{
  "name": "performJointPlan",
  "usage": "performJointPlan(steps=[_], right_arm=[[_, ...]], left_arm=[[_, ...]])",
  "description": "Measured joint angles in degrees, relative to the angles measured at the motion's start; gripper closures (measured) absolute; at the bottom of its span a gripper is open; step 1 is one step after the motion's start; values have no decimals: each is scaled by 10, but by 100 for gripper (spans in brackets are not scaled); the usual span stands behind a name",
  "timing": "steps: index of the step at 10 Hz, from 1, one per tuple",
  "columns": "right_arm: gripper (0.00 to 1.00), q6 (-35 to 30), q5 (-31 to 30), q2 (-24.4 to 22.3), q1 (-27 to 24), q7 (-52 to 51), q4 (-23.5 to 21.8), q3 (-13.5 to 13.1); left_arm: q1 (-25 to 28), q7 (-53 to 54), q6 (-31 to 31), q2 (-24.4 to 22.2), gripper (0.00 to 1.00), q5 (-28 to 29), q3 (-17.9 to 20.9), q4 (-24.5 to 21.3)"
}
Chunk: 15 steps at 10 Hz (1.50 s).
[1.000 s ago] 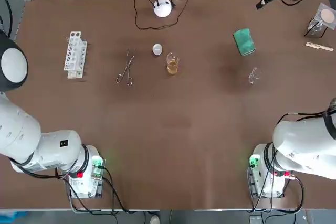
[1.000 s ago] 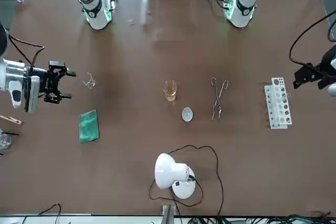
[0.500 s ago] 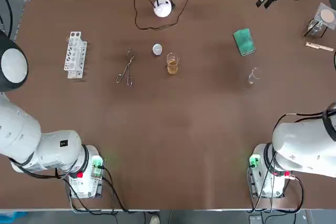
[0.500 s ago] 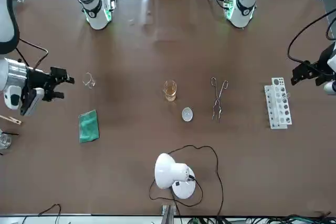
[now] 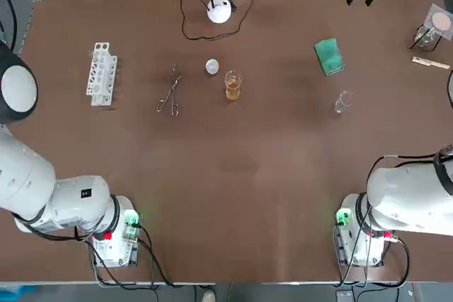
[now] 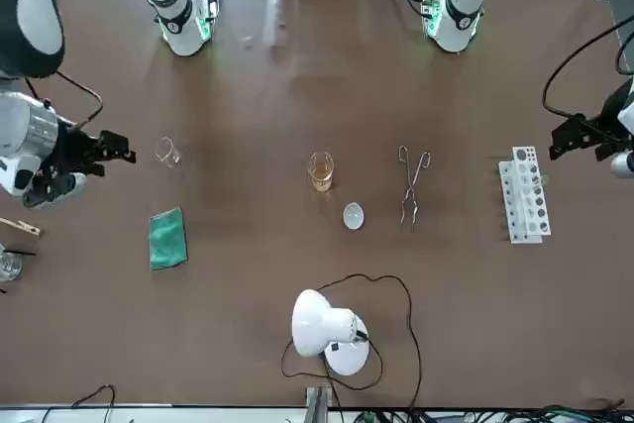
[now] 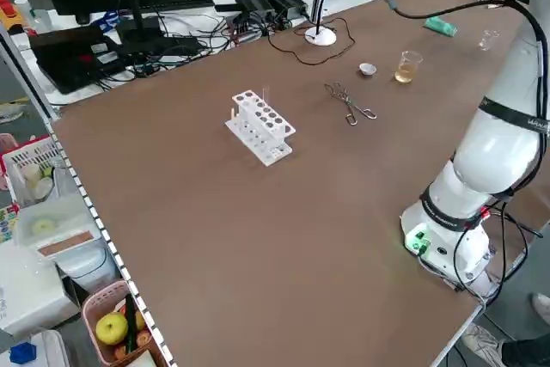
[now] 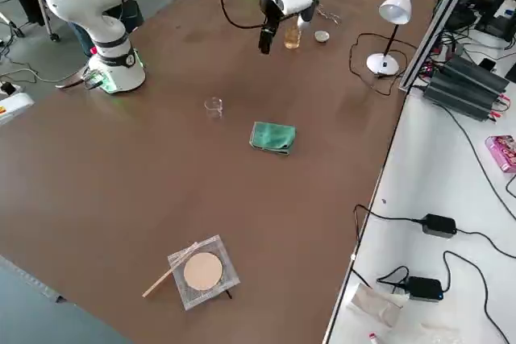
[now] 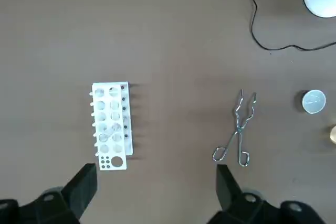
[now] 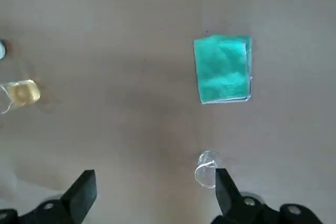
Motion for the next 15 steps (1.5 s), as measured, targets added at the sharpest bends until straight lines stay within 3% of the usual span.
performJointPlan(steps=[6,7,8,9,10,11,13,15], right_arm=[[0,-4,-8,-21,10,24,2,-13],[0,-5,-8,-23,31,25,2,-35],[0,-7,-9,-27,88,29,2,-95],[0,-12,-10,-30,163,36,2,-176],[0,-21,-10,-33,213,48,2,-230],[0,-34,-11,-38,229,61,2,-250],[0,-46,-23,-47,234,69,11,-256],[0,-53,-44,-51,235,70,49,-257]], left_arm=[[0,0,0,-1,0,0,1,0],[0,0,0,-1,0,0,1,0],[0,0,0,-1,0,0,1,0],[0,-1,0,-1,0,0,1,0],[0,-1,0,-1,0,0,1,0],[0,-1,0,-1,0,0,1,0],[0,-1,0,-1,0,0,1,0],[0,-1,0,-1,0,0,0,0]])
